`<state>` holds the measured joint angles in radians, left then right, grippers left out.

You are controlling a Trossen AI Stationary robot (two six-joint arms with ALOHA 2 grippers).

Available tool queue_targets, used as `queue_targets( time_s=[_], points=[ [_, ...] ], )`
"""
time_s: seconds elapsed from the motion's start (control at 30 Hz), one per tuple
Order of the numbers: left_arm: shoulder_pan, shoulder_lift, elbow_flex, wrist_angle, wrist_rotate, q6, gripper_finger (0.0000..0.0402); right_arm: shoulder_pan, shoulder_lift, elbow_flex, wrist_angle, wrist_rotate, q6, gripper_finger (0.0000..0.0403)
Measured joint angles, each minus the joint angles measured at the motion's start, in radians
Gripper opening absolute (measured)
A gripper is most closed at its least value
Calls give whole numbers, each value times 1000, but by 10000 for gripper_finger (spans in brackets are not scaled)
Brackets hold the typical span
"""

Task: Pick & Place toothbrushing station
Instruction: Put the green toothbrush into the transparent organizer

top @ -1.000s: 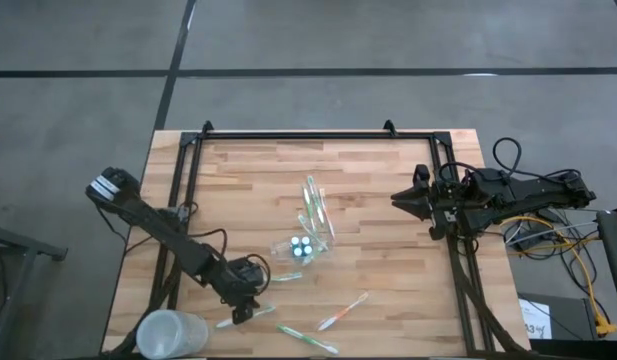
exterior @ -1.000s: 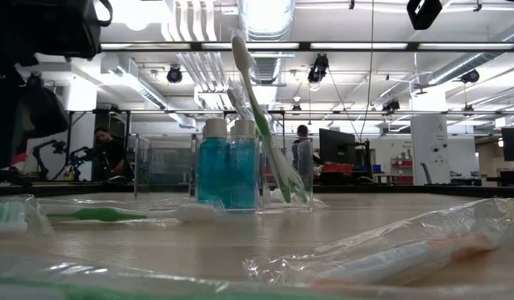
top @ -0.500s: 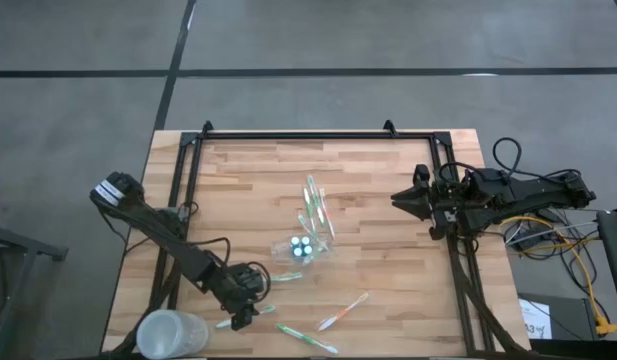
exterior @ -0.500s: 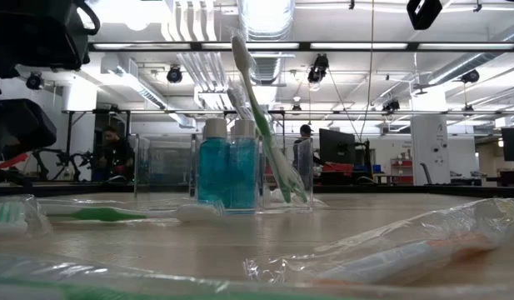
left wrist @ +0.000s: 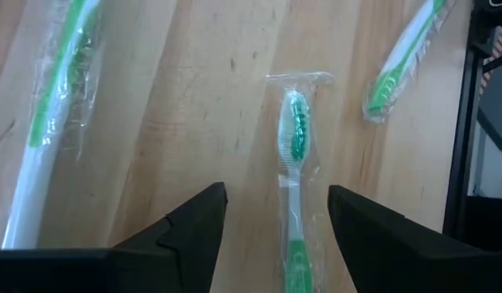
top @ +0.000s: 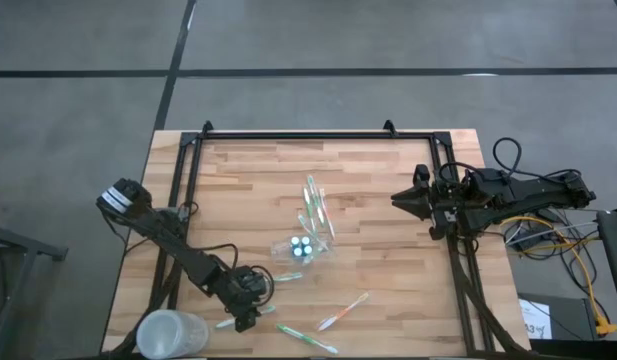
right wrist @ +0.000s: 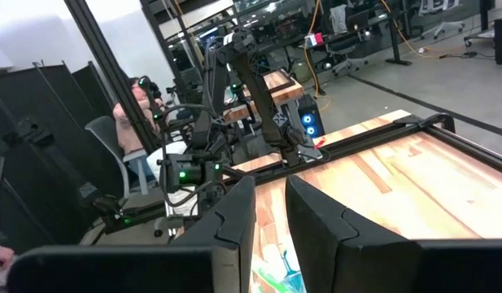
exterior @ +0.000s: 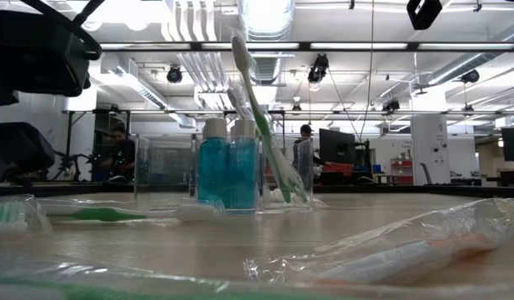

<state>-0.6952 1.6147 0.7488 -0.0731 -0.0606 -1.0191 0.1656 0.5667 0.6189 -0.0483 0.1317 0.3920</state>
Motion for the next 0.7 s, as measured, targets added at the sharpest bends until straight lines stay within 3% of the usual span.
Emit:
queue_targets(
  time_s=[0.27,0.7],
  points=[
    [0,9,0,19,-8,2,187,0,0,0,0,0,0,78],
    [7,12,-1,39,-14,22,8,0,0,0,0,0,0,68]
  ],
)
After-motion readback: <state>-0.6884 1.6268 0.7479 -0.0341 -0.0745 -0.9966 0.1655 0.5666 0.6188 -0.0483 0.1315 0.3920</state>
